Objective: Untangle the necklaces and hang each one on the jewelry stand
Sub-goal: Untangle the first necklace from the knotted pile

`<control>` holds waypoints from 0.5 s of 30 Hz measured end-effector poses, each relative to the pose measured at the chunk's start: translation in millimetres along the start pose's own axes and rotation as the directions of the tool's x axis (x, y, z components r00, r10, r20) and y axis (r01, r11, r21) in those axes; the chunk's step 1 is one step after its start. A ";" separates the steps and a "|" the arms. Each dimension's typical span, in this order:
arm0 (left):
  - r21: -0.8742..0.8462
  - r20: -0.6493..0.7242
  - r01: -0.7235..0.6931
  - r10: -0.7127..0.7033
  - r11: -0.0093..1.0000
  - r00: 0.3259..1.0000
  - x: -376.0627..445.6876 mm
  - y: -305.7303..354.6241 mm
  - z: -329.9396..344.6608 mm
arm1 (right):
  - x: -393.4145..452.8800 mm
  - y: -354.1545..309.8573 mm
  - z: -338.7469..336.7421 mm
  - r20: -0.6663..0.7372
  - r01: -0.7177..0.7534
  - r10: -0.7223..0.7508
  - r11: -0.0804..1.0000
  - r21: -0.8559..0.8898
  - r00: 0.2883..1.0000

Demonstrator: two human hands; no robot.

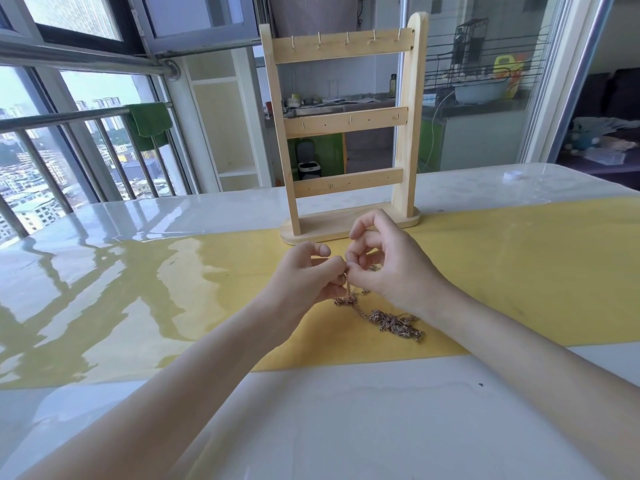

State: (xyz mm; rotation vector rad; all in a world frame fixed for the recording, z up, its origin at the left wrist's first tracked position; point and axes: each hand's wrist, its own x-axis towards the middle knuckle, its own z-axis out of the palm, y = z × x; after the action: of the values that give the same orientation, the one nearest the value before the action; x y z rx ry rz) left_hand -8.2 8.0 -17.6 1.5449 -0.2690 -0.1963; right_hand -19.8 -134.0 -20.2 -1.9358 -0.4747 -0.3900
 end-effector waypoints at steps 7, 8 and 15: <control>-0.130 0.110 0.097 -0.083 0.987 0.990 1.9 2.9 -4.3 | 0.4 2.0 -1.0 -0.031 -0.013 0.013 1.000 0.008 0.999; -0.158 0.123 0.099 -0.080 0.982 0.989 2.4 3.7 -5.0 | 0.9 1.8 -1.9 -0.028 -0.016 0.017 0.999 0.036 0.999; -0.264 0.111 0.086 -0.058 0.961 0.992 4.5 5.5 -8.4 | 1.5 -1.3 -5.5 -0.030 -0.009 0.013 0.991 0.134 0.999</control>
State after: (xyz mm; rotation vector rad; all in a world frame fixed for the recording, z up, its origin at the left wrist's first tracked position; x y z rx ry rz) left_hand -1.7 14.9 -11.9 1.2781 -0.2559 -0.3559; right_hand -19.4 -138.3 -16.3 -1.7998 -0.4587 -0.3713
